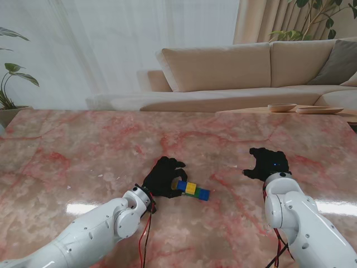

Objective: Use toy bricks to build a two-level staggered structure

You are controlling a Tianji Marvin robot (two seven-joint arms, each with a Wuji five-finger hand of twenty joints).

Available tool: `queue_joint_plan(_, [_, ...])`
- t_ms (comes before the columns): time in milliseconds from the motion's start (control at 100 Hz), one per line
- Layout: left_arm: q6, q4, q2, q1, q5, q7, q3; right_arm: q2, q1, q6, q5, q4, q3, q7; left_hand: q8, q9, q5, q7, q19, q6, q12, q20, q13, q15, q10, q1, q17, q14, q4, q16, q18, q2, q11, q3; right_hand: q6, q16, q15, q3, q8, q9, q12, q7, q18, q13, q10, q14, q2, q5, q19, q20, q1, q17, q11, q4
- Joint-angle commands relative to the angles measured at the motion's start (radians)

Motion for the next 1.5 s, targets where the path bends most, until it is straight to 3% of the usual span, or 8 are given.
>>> queue_joint_plan(0, [0.009,0.067,0.001,0.044,0.001,-0.016,0.024,0.008,0.006,0.037,0.010,0.032,0.007,0.022,0.007,0.015,0.017,0.003,0.002,-0.026,0.003,0.022,0.021,-0.002,-0.015,-0.001,-0.010,0.019,0.002,-0.001,-0.001,0.005,-0.010,0.028,0.046,-0.020,-0.012,-0.037,-0.010,-0.057,-0.014,-0.016,0.000,-0.055,0.034,0.017,0.015,-0.056,-0.025,-0.007,-0.043,-0.029,-0.005,0.042])
queue_joint_plan(290, [0.005,0.066,0.002,0.043,0.004,-0.016,0.024,0.023,0.045,-0.005,0.027,0.102,0.052,0.122,0.011,0.013,0.016,-0.002,0.001,-0.023,0.003,0.021,0.019,-0.003,-0.015,-0.006,-0.010,0.019,0.004,-0.001,0.000,0.006,-0.011,0.032,0.064,-0.017,-0.010,-0.035,-0.015,-0.160,-0.021,-0.064,-0.013,-0.138,0.037,0.013,-0.020,-0.136,-0.048,-0.001,0.013,-0.071,-0.012,0.053])
queue_joint_plan(490, [0.006,0.067,0.002,0.042,0.003,-0.017,0.024,0.038,0.087,-0.066,0.027,0.161,0.077,0.202,0.014,0.012,0.015,-0.003,0.001,-0.023,0.003,0.021,0.018,-0.004,-0.014,-0.007,-0.010,0.019,0.004,-0.001,-0.001,0.006,-0.011,0.032,0.059,-0.016,0.024,0.130,0.001,-0.229,-0.033,-0.159,-0.028,-0.218,0.037,0.006,-0.085,-0.228,-0.070,0.020,0.086,-0.094,-0.019,0.050])
queue_joint_plan(680, [0.005,0.069,0.003,0.040,0.003,-0.019,0.024,0.046,0.124,-0.090,0.009,0.216,0.072,0.225,0.016,0.011,0.016,-0.004,0.000,-0.022,0.003,0.020,0.019,-0.003,-0.016,-0.008,-0.009,0.019,0.004,0.000,-0.001,0.006,-0.011,0.034,0.018,-0.021,0.038,0.247,-0.015,-0.230,-0.032,-0.230,-0.029,-0.227,0.034,0.001,-0.130,-0.213,-0.071,0.025,0.120,-0.090,-0.052,0.044])
queue_joint_plan(900, [0.002,0.069,0.004,0.039,0.005,-0.019,0.024,0.052,0.160,-0.105,0.021,0.269,0.054,0.241,0.017,0.011,0.016,-0.004,0.000,-0.023,0.003,0.019,0.019,-0.003,-0.016,-0.006,-0.009,0.018,0.004,0.000,-0.001,0.006,-0.010,0.033,-0.024,-0.016,0.052,0.273,-0.037,-0.229,-0.024,-0.239,-0.031,-0.223,0.029,-0.003,-0.146,-0.213,-0.065,0.027,0.127,-0.085,-0.048,0.036])
queue_joint_plan(1040, [0.003,0.069,0.005,0.038,0.007,-0.020,0.024,0.056,0.183,-0.119,0.024,0.308,0.035,0.236,0.018,0.011,0.016,-0.004,0.000,-0.024,0.003,0.019,0.019,-0.003,-0.016,-0.006,-0.009,0.017,0.004,0.000,0.000,0.005,-0.010,0.033,-0.037,-0.009,0.073,0.211,-0.051,-0.225,0.003,-0.224,-0.030,-0.210,0.018,-0.008,-0.132,-0.211,-0.052,0.030,0.128,-0.075,-0.006,0.023])
queue_joint_plan(1200, [0.000,0.068,0.006,0.039,0.009,-0.019,0.023,0.060,0.211,-0.131,0.027,0.361,0.011,0.213,0.018,0.011,0.016,-0.003,0.000,-0.024,0.003,0.018,0.019,-0.003,-0.016,-0.007,-0.009,0.018,0.004,0.000,-0.001,0.004,-0.010,0.035,-0.039,0.001,0.099,0.083,0.178,-0.209,0.124,-0.102,-0.037,-0.185,-0.033,-0.017,-0.107,-0.221,-0.025,0.027,0.126,-0.053,0.185,0.013])
queue_joint_plan(1490, [0.001,0.066,0.008,0.042,0.007,-0.022,0.020,0.062,0.240,-0.144,0.039,0.418,-0.019,0.172,0.018,0.009,0.016,-0.004,-0.001,-0.024,0.003,0.016,0.019,-0.004,-0.016,-0.009,-0.009,0.017,0.003,-0.001,-0.001,0.005,-0.011,0.035,-0.095,0.018,0.150,-0.027,0.362,-0.176,0.193,0.033,-0.067,-0.150,-0.077,-0.035,-0.096,-0.182,0.087,0.061,0.127,-0.017,0.241,0.018])
